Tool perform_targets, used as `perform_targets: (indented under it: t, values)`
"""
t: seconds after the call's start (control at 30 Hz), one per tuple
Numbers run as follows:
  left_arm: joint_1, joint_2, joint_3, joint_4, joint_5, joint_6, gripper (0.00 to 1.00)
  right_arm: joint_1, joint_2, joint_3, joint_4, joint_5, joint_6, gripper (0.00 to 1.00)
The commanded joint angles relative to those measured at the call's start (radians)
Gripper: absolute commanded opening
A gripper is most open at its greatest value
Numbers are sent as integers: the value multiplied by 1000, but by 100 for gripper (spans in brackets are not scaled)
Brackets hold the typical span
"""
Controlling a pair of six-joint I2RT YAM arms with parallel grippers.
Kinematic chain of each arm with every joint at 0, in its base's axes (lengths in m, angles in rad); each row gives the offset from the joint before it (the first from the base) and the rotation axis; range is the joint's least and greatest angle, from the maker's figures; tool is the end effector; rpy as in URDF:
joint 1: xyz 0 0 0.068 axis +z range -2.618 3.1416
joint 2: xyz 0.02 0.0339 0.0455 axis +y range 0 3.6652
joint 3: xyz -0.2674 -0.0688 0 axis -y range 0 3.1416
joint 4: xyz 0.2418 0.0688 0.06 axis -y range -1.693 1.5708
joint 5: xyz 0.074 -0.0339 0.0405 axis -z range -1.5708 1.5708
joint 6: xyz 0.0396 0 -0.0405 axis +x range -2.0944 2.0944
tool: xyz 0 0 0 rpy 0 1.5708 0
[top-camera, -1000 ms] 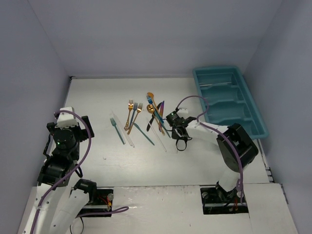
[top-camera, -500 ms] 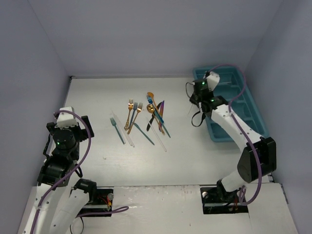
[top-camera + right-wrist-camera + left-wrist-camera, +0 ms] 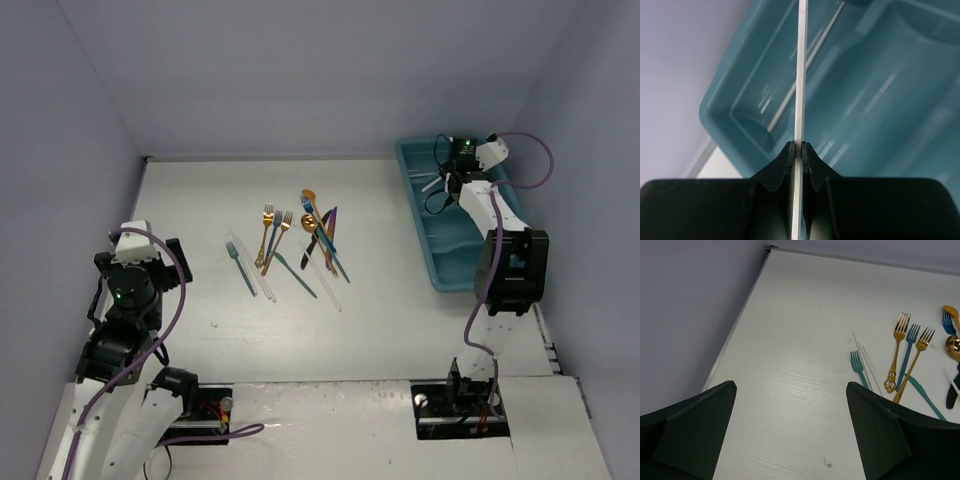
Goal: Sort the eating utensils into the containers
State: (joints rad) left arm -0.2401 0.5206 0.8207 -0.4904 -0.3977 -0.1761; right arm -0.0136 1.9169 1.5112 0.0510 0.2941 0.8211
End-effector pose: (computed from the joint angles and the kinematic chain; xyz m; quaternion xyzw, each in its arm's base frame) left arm 0.1103 -0.0112 0.3544 -0.1015 0.7595 0.0201 0.6422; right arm 0.4613 -0.0178 0.2859 0.4056 0.7083 0.1114 0.5669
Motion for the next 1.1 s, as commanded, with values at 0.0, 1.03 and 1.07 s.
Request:
perform_targets:
  t: [0.0, 1.03, 1.07]
  values:
    - [4, 25, 6, 34, -12, -2, 90, -32, 121, 182, 106, 6, 77, 0]
    - [4, 44, 8, 35, 2, -3, 90, -69, 141, 280, 214, -208, -116, 50]
    - [4, 40, 7, 35, 1, -3, 90, -63, 96, 226, 209, -212, -162, 50]
